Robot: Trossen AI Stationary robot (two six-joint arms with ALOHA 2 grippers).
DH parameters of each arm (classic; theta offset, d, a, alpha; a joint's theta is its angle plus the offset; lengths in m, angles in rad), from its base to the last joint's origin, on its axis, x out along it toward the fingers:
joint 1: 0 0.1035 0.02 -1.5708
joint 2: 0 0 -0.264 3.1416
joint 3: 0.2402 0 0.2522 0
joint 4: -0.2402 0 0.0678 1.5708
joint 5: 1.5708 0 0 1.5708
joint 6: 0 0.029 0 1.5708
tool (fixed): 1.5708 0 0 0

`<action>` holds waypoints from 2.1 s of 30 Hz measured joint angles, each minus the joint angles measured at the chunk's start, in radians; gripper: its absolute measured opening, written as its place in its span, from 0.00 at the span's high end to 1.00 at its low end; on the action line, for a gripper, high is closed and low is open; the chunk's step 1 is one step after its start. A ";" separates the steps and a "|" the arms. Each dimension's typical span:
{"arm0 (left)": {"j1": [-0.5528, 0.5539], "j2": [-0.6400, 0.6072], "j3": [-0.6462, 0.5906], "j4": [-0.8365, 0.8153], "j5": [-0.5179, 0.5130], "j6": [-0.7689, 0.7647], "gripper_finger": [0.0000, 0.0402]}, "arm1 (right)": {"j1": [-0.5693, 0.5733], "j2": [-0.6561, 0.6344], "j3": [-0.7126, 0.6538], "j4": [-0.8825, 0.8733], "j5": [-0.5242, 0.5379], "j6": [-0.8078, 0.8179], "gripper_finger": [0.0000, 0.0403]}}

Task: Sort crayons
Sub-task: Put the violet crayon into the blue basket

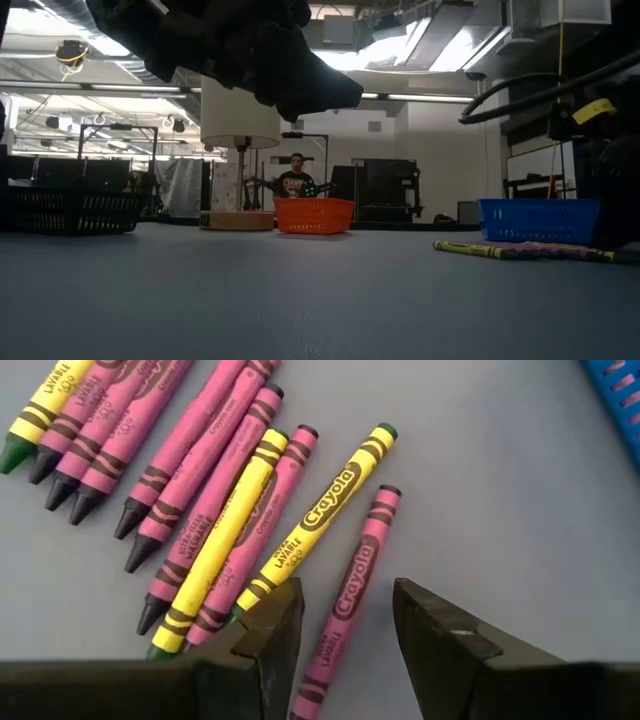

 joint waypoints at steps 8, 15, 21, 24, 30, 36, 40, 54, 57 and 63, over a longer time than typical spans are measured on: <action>0.000 0.000 0.000 0.000 0.000 0.000 0.73 | 0.001 0.014 0.002 0.010 -0.013 0.001 0.69; 0.000 0.000 0.000 0.000 0.000 0.000 0.73 | 0.000 0.015 0.002 0.016 -0.017 0.000 0.90; 0.000 0.000 0.000 0.000 0.000 0.000 0.73 | 0.000 0.014 0.001 0.019 -0.017 0.000 0.98; 0.000 0.000 0.000 0.000 0.000 0.000 0.73 | 0.000 0.015 0.004 0.020 -0.017 0.000 0.94; 0.000 0.000 0.000 0.000 0.000 0.000 0.73 | -0.001 0.019 0.030 -0.001 -0.018 -0.002 0.91; 0.000 0.000 0.000 0.000 0.000 0.000 0.73 | -0.001 0.019 0.090 -0.136 -0.014 -0.002 0.94; 0.000 0.000 0.000 0.000 0.000 0.000 0.73 | -0.014 0.019 0.139 -0.242 0.015 -0.002 0.94; 0.000 0.000 0.000 0.000 0.000 0.000 0.73 | -0.185 0.017 0.309 -0.504 0.152 -0.310 0.94; 0.000 0.000 0.000 0.000 0.000 0.000 0.73 | -0.236 0.017 0.314 -0.533 0.174 -0.388 0.94; 0.000 0.000 0.000 0.000 0.000 0.000 0.73 | -0.335 0.017 0.314 -0.627 0.203 -0.456 0.94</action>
